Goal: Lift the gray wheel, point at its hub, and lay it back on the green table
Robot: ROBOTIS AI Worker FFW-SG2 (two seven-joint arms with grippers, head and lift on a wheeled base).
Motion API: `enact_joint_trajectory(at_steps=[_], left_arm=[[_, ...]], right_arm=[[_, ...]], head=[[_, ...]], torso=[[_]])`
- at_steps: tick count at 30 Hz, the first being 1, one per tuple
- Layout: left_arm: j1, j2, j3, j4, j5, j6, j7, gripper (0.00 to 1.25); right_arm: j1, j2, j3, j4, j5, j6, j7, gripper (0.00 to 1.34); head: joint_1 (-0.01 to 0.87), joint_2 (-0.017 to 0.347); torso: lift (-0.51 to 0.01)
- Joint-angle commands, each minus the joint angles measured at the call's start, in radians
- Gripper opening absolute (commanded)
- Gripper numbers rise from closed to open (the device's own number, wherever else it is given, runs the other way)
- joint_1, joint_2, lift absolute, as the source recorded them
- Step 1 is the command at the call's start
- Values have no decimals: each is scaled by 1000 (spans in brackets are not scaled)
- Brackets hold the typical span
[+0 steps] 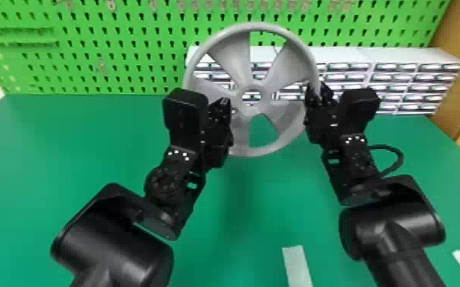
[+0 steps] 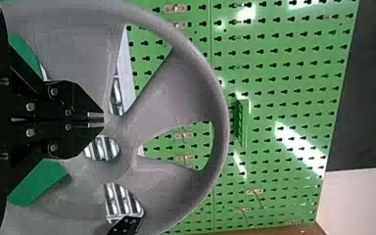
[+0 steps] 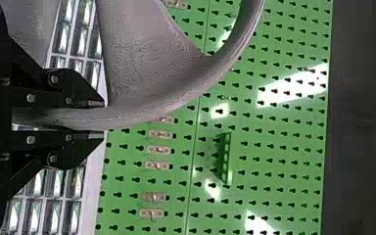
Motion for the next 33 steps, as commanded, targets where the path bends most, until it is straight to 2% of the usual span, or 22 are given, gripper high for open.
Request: enact_joint_trajectory(at_steps=[1, 16, 33], left_arm=[[34, 9, 27, -48, 6, 1, 0, 54], [137, 6, 140, -131, 12, 1, 2, 54], [183, 4, 185, -157, -16, 1, 2, 54]], right_arm=[[2, 1, -7, -3, 0, 0, 0, 120], [28, 3, -49, -26, 5, 0, 0, 120], [42, 7, -50, -33, 2, 8, 0, 120]], head=[[692, 48], [692, 48], [692, 48]], torso=[[-93], [-93], [-93]])
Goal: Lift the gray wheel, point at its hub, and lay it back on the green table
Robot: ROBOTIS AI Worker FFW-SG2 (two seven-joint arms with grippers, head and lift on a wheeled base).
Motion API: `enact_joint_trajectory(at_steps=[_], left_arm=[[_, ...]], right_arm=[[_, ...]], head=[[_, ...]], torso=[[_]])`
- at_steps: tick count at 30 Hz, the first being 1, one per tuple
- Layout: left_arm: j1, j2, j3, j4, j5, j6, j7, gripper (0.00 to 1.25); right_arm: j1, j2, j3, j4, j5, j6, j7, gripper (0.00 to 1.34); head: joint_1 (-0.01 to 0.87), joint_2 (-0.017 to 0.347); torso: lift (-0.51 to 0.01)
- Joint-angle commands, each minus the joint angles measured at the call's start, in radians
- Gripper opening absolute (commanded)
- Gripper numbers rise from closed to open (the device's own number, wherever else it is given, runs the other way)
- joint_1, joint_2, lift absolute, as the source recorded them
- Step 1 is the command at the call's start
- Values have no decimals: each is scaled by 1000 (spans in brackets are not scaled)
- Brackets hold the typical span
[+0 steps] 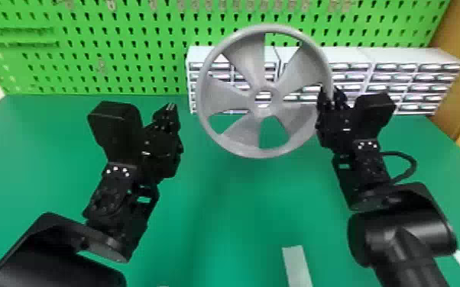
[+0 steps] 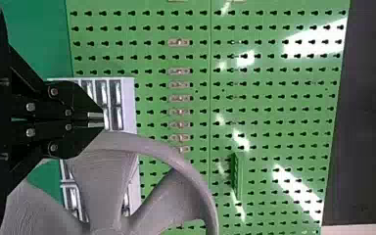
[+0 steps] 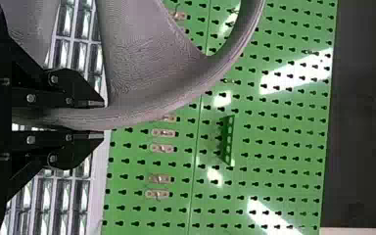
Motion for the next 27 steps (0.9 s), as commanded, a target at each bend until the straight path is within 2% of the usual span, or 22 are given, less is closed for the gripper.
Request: enact_joint_trajectory(at_steps=[1, 7, 13, 22, 27], left_arm=[[2, -1, 4, -1, -7, 0, 0, 54], [2, -6, 23, -1, -12, 0, 0, 54], [0, -6, 26, -1, -20, 2, 0, 54], [-1, -8, 24, 1, -26, 8, 0, 54], [-6, -8, 24, 1, -29, 9, 0, 54]], right_arm=[[3, 2, 0, -5, -2, 7, 0, 120], [6, 1, 0, -15, -3, 27, 0, 120], [16, -1, -3, -72, -14, 113, 0, 120], [18, 1, -12, -238, -49, 451, 0, 120], [3, 10, -38, -318, -107, 673, 0, 120]], head=[[692, 48], [692, 48], [692, 48], [692, 48], [692, 48]], torso=[[-93], [-93], [-93], [-93], [-93]])
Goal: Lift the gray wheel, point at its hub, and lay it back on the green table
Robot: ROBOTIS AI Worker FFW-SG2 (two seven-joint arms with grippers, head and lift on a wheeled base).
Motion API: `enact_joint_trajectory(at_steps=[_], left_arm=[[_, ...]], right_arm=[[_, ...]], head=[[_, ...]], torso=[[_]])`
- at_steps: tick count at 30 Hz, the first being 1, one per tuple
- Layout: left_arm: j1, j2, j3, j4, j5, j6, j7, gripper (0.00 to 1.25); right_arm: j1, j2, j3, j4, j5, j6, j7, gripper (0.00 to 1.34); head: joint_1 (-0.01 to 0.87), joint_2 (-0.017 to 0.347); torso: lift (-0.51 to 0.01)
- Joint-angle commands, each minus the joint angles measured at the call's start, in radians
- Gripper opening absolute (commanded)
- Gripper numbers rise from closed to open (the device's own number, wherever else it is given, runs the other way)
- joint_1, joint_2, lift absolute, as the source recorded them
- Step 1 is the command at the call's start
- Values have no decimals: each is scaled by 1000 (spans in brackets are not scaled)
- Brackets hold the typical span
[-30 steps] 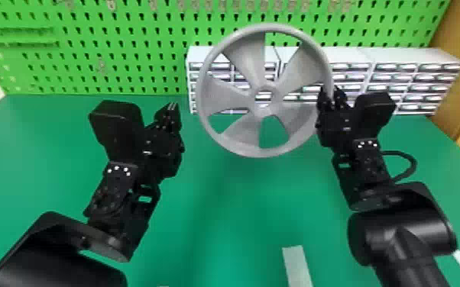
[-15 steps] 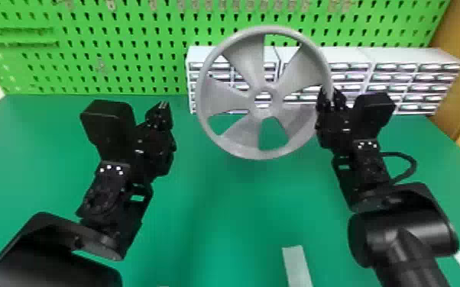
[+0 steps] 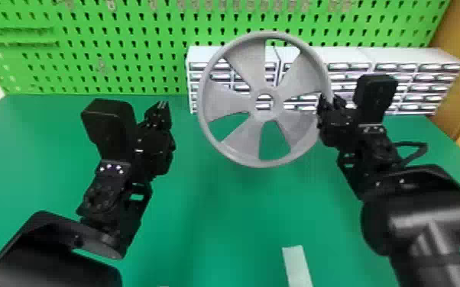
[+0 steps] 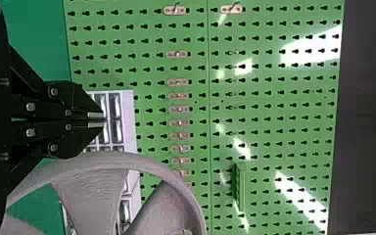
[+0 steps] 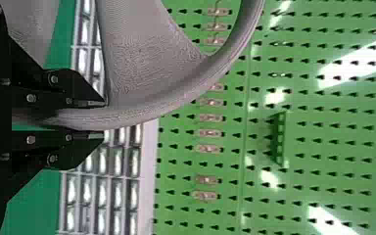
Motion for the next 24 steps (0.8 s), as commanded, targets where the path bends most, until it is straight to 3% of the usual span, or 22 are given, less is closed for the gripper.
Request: enact_joint_trajectory(at_steps=[1, 8, 13, 24], left_arm=[[-5, 0, 0, 0, -2, 2, 0, 54], [-11, 2, -2, 3, -2, 4, 0, 54], [-19, 2, -9, 8, -2, 4, 0, 54], [-32, 3, -18, 20, 1, 4, 0, 54]], right_arm=[[-14, 8, -25, -71, -56, 201, -1, 120], [-53, 18, -56, -162, -151, 501, -69, 118], [-86, 15, -82, -182, -230, 679, -126, 118], [-178, 13, -117, -191, -253, 1012, -149, 118]], head=[[692, 48], [692, 48], [692, 48], [692, 48]], torso=[[-93], [-93], [-93], [-93]])
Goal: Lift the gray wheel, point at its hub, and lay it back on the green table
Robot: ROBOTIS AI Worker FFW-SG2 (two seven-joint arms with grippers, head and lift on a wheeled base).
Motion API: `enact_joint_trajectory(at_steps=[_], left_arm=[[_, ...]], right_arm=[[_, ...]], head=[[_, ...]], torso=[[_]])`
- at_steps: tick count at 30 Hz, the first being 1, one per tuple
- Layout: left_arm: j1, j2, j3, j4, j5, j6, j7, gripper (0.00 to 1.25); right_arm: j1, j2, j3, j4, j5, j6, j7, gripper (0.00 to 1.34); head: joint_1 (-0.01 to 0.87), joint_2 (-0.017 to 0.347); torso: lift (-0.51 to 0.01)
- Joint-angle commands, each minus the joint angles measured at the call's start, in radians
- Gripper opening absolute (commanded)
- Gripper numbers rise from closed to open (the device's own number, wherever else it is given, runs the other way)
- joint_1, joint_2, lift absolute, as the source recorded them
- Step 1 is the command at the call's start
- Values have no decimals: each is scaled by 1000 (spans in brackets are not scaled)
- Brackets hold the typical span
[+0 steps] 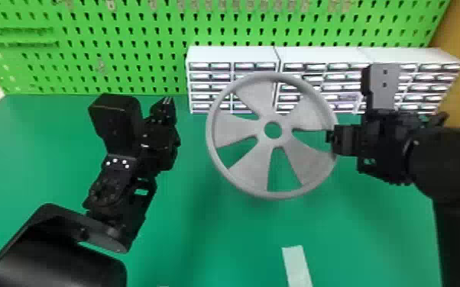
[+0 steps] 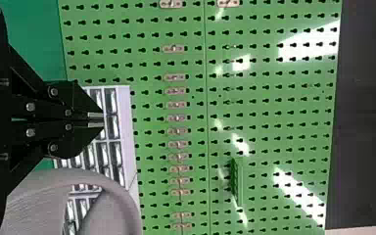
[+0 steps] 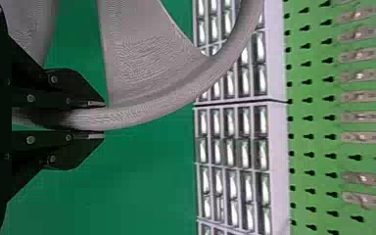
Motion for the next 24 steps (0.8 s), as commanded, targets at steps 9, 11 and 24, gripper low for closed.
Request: enact_joint_trajectory(at_steps=[9, 11, 24], left_arm=[[-9, 5, -8, 9, 0, 0, 0, 54], [-10, 6, -10, 9, 0, 0, 0, 54], [-10, 8, -11, 10, -1, 0, 0, 54]], right_arm=[[-50, 2, -39, 2, -24, 176, 0, 118], [-53, 2, -44, 2, -24, 185, -2, 118], [-61, 1, -37, 31, -23, 194, 0, 118]], head=[[692, 48], [692, 48], [692, 48]], torso=[[-93], [-93], [-93]])
